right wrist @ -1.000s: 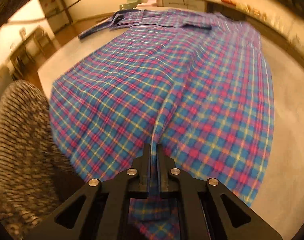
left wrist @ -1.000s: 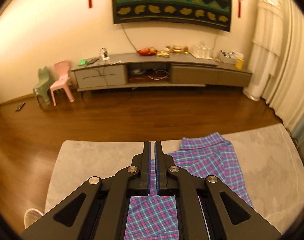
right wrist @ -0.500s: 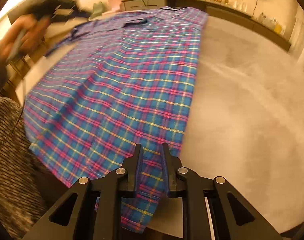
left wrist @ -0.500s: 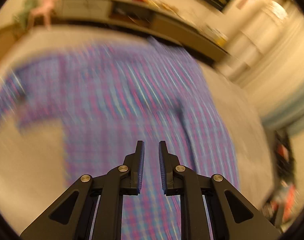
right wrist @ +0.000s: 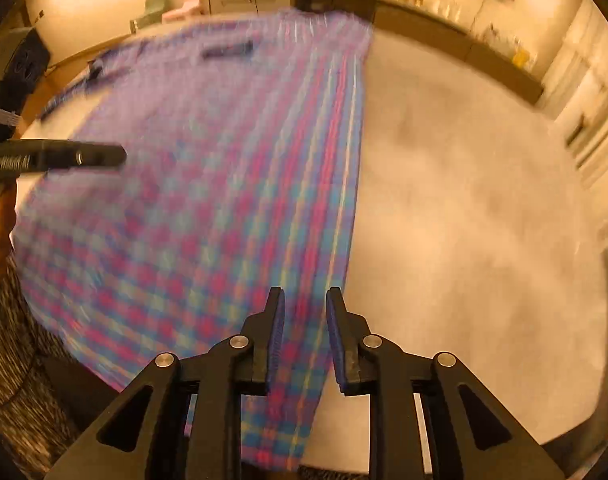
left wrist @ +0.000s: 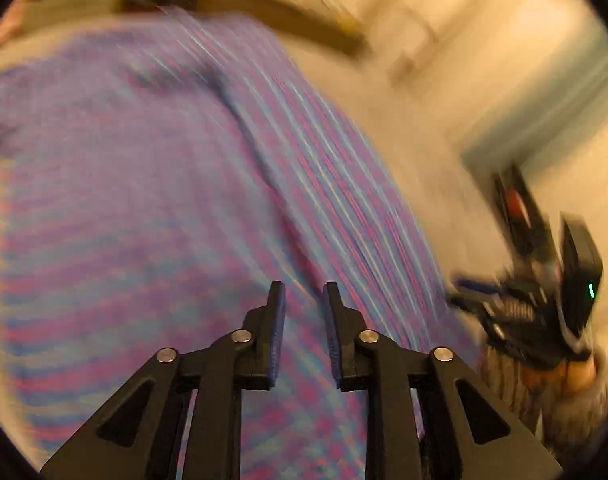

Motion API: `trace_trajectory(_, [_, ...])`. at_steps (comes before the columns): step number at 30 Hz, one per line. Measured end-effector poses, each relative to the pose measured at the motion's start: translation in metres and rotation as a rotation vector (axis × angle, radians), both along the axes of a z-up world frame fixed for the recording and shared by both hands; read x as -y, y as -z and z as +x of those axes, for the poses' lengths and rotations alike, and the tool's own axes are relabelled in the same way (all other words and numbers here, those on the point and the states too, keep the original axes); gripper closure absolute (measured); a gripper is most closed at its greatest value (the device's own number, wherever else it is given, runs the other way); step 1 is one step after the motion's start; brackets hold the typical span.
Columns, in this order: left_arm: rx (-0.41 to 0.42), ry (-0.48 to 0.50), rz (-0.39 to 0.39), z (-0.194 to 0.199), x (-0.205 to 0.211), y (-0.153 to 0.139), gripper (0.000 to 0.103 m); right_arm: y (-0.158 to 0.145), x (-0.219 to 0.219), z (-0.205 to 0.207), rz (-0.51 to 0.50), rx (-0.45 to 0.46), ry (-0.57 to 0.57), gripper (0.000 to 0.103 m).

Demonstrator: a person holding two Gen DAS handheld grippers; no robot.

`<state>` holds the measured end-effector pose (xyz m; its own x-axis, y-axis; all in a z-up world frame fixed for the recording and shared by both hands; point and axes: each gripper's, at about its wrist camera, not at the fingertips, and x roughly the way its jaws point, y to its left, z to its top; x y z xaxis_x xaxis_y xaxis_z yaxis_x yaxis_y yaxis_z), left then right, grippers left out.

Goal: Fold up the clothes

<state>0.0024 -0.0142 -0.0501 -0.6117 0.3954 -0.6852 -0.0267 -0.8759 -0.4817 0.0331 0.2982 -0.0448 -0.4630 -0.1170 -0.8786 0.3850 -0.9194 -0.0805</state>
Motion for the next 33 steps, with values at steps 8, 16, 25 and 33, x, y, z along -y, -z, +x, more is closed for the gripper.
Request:
trace_trajectory(8, [0.029,-0.700,0.213,0.013,0.223,0.000,0.042,-0.096,0.193,-0.098,-0.248,-0.087,-0.300,0.037])
trace_trajectory(16, [0.110,-0.625,0.390,0.026,0.243,0.032,0.042,-0.008,0.349,-0.230,-0.255,0.082,-0.277,0.036])
trace_trajectory(25, [0.097,-0.564,0.455,0.025,0.249,0.034,0.042,0.045,0.387,-0.279,-0.212,0.067,-0.216,0.090])
trace_trajectory(33, [0.088,-0.570,0.429,0.027,0.242,0.030,0.042,-0.022,0.327,-0.262,-0.404,0.017,-0.215,0.101])
